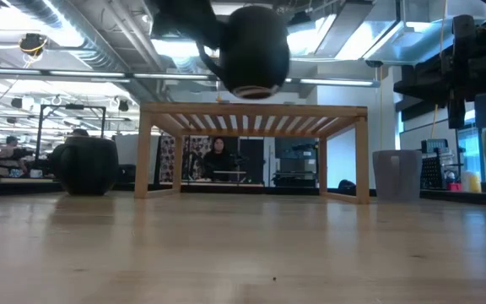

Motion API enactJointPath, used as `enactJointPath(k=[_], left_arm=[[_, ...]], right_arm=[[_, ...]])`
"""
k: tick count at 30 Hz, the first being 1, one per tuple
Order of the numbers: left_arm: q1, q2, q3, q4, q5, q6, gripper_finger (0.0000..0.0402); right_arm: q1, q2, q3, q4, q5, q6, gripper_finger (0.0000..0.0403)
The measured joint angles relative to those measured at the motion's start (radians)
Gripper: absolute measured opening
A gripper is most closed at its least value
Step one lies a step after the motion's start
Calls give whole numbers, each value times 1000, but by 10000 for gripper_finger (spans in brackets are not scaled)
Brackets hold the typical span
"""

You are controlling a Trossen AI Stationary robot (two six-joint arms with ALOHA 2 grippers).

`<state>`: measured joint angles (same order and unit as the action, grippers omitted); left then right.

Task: Place coffee mugs
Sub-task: Put the black red mug onto the shelf

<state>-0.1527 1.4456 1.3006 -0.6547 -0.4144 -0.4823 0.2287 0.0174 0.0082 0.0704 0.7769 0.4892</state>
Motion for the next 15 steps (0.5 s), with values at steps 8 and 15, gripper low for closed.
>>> enactJointPath(k=[8, 15], left_arm=[[172, -1, 116, -180, -98, -65, 58], [356, -28, 170, -253, -158, -88, 58]], right_arm=[[0, 0, -1, -2, 44, 0, 10], [0, 0, -1, -3, 53, -9, 10]])
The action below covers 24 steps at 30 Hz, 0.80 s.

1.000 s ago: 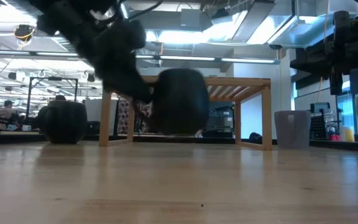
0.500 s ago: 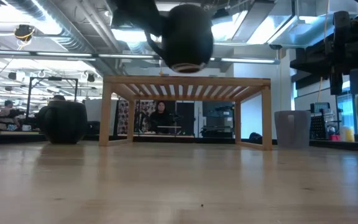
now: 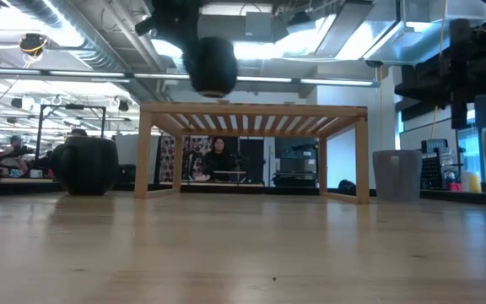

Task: Place coffee mugs
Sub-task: Put the black red mug onto the shelf

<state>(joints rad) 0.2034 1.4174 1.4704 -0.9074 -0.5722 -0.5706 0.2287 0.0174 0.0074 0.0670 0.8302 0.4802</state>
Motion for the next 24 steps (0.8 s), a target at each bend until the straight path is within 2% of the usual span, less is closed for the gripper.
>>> enactJointPath(k=[5, 10, 19, 24], left_arm=[[134, 0, -8, -51, -11, -20, 58], [212, 2, -47, -43, -46, -102, 58], [226, 2, -86, 41, -71, -169, 58], [222, 2, -107, 36, -100, -262, 58]], right_arm=[[0, 0, 0, -1, 9, -47, 10], [0, 0, 0, -1, 10, -47, 10], [0, 0, 0, -3, 25, -67, 10], [0, 0, 0, -3, 26, -69, 10]])
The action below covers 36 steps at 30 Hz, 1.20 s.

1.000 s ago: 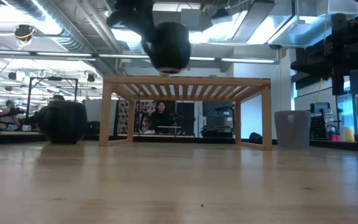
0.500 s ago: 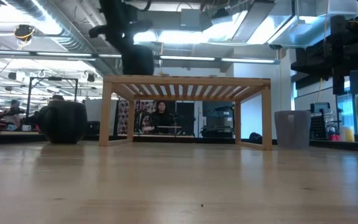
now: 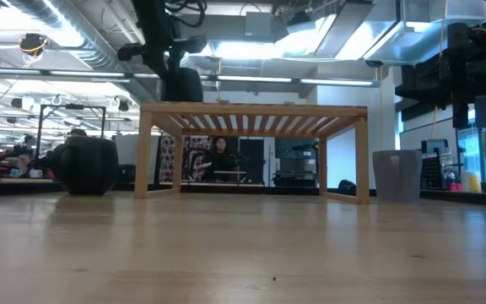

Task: Place coffee mugs
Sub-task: Put the black red mug onto the shelf

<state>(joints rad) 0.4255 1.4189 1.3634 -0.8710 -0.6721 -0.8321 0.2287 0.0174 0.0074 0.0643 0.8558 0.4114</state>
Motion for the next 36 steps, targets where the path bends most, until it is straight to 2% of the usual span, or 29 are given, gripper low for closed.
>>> enactJointPath(k=[21, 28, 36], left_arm=[[-8, 63, 0, 54, 3, -30, 60], [-10, 63, 0, 61, 7, -30, 121], [-16, 59, 0, 59, -7, -10, 137]], right_arm=[[0, 0, 0, 1, -10, 2, 10], [0, 0, 0, 1, -10, 2, 10], [0, 0, 0, 1, -10, 2, 10]])
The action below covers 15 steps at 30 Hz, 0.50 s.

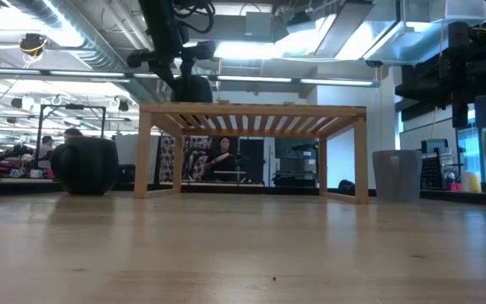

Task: Place coffee mugs
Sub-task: Put the black red mug onto the shelf, then put the black orange mug onto the shelf

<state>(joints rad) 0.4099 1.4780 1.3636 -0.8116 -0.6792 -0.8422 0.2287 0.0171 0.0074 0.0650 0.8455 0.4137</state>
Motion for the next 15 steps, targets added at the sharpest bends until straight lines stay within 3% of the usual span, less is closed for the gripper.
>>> enactJointPath(k=[15], left_arm=[[-3, -98, 0, 18, 42, 125, 139]], right_arm=[[0, 0, 0, 1, -1, 4, 10]])
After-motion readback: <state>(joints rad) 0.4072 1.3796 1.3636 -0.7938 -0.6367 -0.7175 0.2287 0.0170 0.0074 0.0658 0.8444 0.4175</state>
